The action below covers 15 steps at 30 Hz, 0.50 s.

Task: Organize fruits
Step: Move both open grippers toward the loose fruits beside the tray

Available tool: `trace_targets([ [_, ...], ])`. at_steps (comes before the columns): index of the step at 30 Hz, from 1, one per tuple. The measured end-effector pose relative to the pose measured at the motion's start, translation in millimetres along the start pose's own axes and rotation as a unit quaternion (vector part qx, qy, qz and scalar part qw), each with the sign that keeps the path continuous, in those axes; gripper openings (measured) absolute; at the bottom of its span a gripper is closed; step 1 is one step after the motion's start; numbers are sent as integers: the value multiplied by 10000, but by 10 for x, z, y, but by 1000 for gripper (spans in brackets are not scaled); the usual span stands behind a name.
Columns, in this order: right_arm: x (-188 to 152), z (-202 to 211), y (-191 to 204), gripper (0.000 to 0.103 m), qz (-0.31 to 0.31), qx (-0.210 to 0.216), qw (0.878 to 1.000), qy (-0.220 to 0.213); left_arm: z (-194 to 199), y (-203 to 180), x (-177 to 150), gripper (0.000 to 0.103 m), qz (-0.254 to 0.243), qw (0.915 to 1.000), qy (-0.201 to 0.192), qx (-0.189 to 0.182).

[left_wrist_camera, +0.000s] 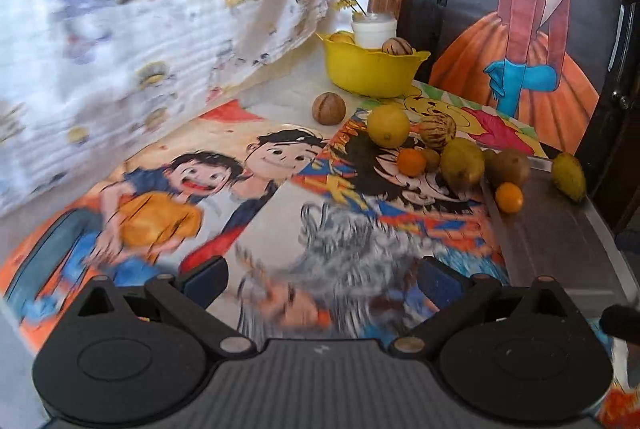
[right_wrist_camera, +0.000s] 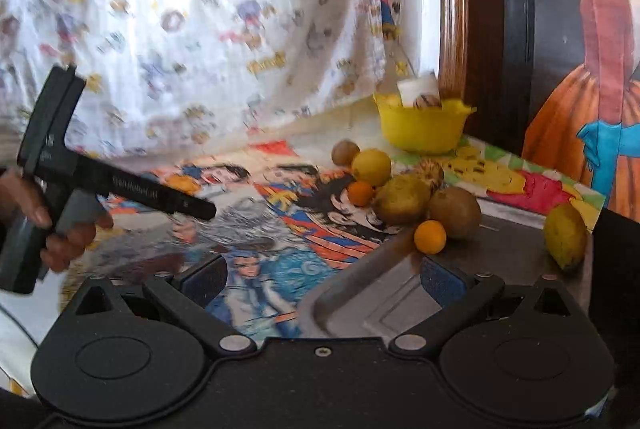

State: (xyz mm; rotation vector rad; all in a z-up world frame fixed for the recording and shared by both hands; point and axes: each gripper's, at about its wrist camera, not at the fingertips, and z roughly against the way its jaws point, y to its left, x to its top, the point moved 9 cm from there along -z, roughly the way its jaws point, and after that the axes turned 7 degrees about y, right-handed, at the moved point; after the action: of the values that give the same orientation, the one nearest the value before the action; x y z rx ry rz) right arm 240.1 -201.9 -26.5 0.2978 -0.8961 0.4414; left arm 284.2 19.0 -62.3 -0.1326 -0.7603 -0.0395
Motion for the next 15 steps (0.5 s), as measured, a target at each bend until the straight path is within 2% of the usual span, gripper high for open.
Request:
trace_targets([
  [5,138,-131,-123,102,-158,-176,9985,493,-242,-54,258,103,-370,9989,273,-8],
  [10,246,-63,-171,102,16,-483,9940,979,-281,-135,414,103,-725,9955,591,-137],
  [15,340,-36,-314,102,-32,-619,9903,1243,-340,-165,537,103,-1141,9901,804,-156],
])
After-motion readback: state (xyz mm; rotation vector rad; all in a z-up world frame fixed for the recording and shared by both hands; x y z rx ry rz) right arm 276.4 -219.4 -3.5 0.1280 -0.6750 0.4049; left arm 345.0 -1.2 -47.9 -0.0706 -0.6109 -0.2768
